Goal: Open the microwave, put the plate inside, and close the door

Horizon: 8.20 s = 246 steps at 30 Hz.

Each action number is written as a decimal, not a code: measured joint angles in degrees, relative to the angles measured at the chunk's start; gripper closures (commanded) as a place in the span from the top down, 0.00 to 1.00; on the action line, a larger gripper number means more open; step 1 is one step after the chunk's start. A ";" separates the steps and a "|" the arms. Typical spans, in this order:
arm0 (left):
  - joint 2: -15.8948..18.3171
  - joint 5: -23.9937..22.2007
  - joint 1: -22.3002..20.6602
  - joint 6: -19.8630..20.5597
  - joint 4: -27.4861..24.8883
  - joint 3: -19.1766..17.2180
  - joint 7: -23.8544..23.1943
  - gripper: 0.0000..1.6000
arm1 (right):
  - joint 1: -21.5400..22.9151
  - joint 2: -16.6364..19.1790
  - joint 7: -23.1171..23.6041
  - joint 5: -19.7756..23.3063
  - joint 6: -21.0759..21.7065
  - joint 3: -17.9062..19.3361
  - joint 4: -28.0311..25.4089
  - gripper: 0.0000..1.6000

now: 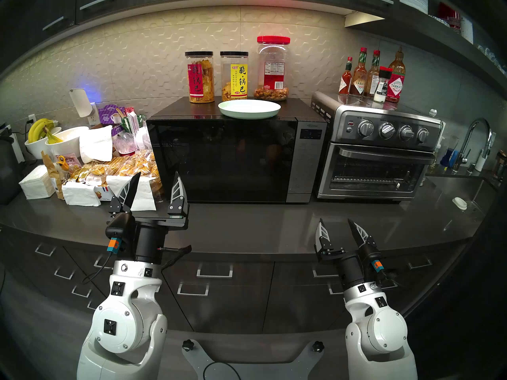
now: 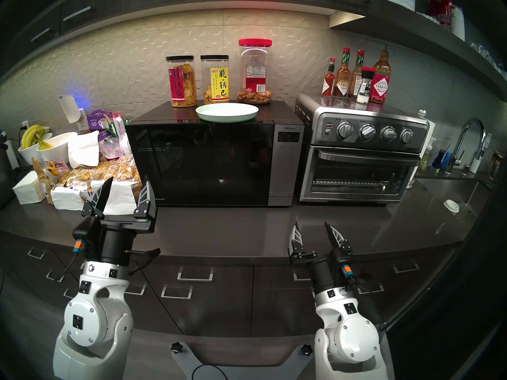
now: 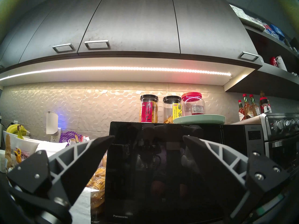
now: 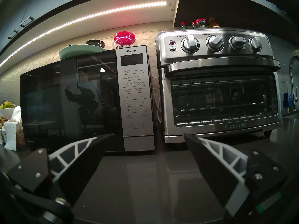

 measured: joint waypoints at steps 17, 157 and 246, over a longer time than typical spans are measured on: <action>0.00 0.00 -0.02 0.00 0.03 0.00 -0.03 1.00 | 0.00 -0.03 0.00 0.00 0.00 0.00 0.03 1.00; 14.02 -26.86 -14.56 27.38 -5.31 -21.09 -14.00 1.00 | 0.00 -0.13 0.01 -0.02 0.00 0.01 0.31 1.00; 28.22 -42.12 -35.18 61.71 -5.94 -21.35 -12.66 1.00 | -0.01 -0.15 0.02 -0.02 0.01 0.02 0.25 1.00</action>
